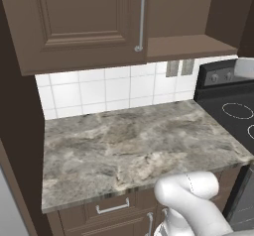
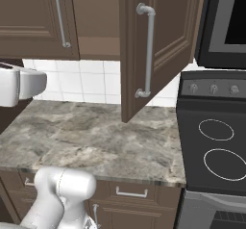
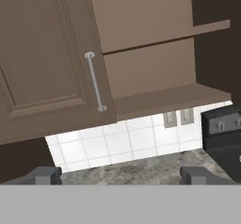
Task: Open the cabinet and move the ladle to the pot. Then close the cabinet.
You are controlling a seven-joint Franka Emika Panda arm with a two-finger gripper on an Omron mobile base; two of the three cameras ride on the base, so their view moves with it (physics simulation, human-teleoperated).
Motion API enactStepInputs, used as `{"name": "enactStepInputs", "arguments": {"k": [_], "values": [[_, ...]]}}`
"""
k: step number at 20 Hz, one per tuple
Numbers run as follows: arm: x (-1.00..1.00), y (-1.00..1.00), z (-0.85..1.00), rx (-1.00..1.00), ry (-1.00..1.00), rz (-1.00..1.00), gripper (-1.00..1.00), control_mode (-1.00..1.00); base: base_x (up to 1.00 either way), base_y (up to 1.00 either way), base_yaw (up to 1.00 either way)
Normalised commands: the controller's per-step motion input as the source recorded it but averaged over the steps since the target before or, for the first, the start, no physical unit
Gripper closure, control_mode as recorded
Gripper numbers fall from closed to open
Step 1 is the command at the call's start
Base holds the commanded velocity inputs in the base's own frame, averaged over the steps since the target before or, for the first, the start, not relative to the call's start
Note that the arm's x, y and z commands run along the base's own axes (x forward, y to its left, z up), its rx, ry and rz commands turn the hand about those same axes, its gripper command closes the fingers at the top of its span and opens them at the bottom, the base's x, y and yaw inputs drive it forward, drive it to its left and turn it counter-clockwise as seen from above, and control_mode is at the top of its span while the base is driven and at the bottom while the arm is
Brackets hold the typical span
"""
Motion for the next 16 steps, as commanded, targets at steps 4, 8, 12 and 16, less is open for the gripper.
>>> {"name": "enactStepInputs", "arguments": {"k": [4,8,12,16], "values": [[-0.48,-0.76,-0.03,0.03,0.01,0.00,-1.00,-1.00,0.00,0.00,0.00],[-0.24,-0.53,0.00,0.03,0.02,0.00,-1.00,-1.00,0.00,0.00,0.00],[-0.07,-0.48,0.00,0.00,0.00,0.02,-1.00,-1.00,0.00,0.00,0.00],[0.00,-0.57,-0.03,0.01,0.00,0.05,-1.00,-1.00,0.00,0.00,0.00]]}}
